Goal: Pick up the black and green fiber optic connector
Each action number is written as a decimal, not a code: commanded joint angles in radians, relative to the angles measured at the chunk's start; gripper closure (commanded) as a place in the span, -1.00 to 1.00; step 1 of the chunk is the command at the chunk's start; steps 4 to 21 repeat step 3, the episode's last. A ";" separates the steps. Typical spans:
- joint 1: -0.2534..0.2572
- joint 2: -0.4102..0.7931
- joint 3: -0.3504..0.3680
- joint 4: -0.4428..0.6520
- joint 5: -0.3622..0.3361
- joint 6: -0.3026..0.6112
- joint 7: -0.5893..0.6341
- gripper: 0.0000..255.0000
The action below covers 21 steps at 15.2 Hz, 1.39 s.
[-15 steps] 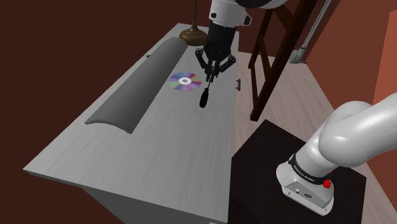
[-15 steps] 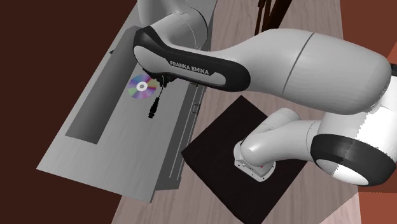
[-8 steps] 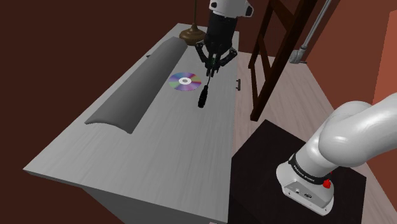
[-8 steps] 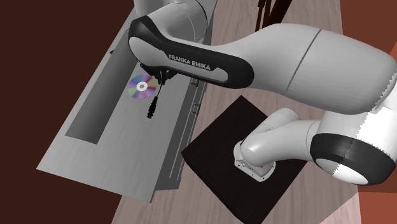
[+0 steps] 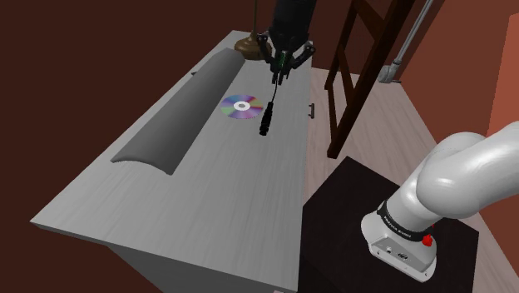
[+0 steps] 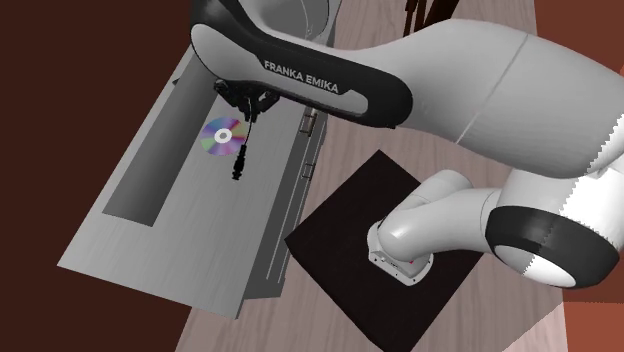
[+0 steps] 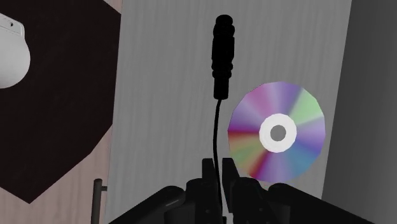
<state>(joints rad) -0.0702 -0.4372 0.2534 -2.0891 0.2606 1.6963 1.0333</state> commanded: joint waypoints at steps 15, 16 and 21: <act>-0.001 0.006 -0.002 0.034 -0.003 -0.027 0.005 1.00; -0.001 0.006 -0.002 0.034 -0.003 -0.027 0.005 1.00; -0.001 0.006 -0.002 0.034 -0.003 -0.027 0.005 1.00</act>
